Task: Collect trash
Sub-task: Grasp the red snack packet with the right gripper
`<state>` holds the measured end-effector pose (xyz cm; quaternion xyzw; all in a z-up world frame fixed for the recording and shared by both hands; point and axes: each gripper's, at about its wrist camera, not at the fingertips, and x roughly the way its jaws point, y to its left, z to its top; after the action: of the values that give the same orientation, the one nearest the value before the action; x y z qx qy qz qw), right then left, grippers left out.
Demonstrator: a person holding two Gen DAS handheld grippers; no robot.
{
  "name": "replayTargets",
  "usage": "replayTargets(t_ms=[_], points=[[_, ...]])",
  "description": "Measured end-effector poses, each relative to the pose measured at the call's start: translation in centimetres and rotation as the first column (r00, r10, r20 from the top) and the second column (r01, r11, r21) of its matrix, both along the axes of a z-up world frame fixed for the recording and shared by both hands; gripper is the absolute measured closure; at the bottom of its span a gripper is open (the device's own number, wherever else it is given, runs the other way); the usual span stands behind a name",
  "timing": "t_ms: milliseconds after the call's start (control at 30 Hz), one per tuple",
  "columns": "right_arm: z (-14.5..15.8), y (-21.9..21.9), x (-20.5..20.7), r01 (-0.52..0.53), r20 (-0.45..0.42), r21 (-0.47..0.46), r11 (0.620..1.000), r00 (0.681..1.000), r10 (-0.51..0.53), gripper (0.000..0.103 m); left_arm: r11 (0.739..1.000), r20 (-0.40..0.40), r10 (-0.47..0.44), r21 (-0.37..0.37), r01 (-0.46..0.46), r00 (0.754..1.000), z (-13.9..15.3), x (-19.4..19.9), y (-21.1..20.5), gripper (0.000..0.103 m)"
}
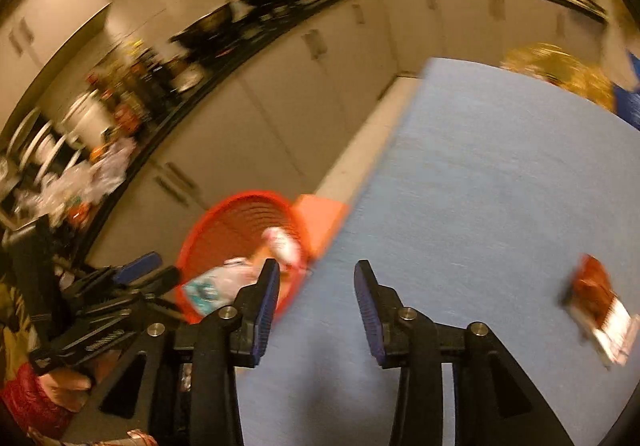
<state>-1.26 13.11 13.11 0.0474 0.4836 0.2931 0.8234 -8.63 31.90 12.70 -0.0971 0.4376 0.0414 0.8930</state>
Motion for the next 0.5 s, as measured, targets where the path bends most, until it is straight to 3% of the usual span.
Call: replayTargets(t_ms=[133,200,367,500], points=[[-0.7,-7.6,1.5,0.140,0.001,-0.032,0.990,0.990,-0.140,0.053,0.995,-0.013,-0.101,0.008,0.101,0.995,-0.1,0.8,-4.5,0.051],[-0.9,-10.3,2.3,0.158,0.032,-0.073,0.985,0.987,-0.156,0.041,0.989,-0.020,-0.146,0.011,0.146,0.989,-0.2,0.9,-6.8,0.051],[-2.6,-13.5,4.3,0.061,0.064,-0.233,0.971,0.997,-0.047,0.036,0.972,-0.038,-0.230,0.038,0.231,0.973,-0.4,0.4,-11.0,0.051],[-4.7,-14.0,6.0,-0.025,0.038,-0.289,0.957,0.999,0.037,0.036,0.969,-0.060,-0.245,0.028,0.247,0.968,-0.7,0.0,-13.0,0.051]])
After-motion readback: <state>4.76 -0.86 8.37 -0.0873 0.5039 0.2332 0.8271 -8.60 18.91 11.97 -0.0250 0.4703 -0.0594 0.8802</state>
